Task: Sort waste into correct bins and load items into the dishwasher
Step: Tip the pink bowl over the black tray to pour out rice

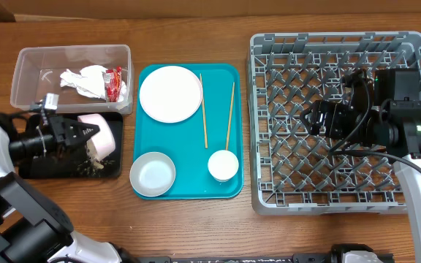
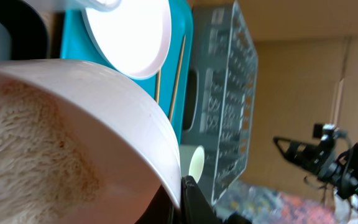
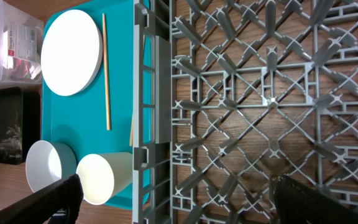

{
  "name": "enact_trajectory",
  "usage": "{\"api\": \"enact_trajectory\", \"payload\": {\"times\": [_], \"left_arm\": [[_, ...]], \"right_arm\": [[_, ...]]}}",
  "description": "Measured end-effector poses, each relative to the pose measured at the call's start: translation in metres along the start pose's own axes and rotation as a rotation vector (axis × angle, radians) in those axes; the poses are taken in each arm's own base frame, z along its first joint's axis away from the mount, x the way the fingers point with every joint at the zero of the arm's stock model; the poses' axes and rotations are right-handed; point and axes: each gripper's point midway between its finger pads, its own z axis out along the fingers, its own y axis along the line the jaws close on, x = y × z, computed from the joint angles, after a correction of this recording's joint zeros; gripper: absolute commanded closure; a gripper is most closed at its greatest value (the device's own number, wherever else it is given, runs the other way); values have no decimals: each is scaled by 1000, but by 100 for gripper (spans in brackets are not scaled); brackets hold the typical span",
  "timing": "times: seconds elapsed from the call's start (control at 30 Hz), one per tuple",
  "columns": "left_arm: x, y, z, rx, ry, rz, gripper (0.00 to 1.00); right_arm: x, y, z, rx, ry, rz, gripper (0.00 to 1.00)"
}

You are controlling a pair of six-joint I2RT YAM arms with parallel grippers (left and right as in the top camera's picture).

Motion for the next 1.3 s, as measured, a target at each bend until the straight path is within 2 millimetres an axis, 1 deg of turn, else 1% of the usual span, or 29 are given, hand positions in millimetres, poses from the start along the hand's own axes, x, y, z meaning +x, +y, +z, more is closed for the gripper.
{"api": "enact_trajectory", "payload": {"times": [0.07,0.23,0.47,0.67,0.8,0.9,1.03,1.1,1.17,1.3], "left_arm": [[-3,1,-5,22,-31,-10,96],[-16,-7,-19,107,-124,-67,96],[-30,-2,-54,178,-266,-160,96],[-46,3,-78,215,-380,-109,96],[-50,2,-80,217,-397,-68,96],[-48,1,-80,200,-404,26,96],[-45,2,-78,192,-408,87,96],[-47,-1,-79,208,-421,106,96],[-48,-3,-80,221,-428,101,96],[-50,-4,-81,263,-418,-42,96]], "right_arm": [[1,0,0,1,3,2,0],[4,-1,0,3,15,7,0],[5,-1,0,4,18,7,0],[5,-1,0,4,19,9,0],[5,-1,0,4,20,8,0],[5,-1,0,4,19,8,0],[4,-1,0,3,16,7,0],[4,-1,0,3,17,8,0],[4,-1,0,3,17,7,0],[4,-1,0,3,17,7,0]]}}
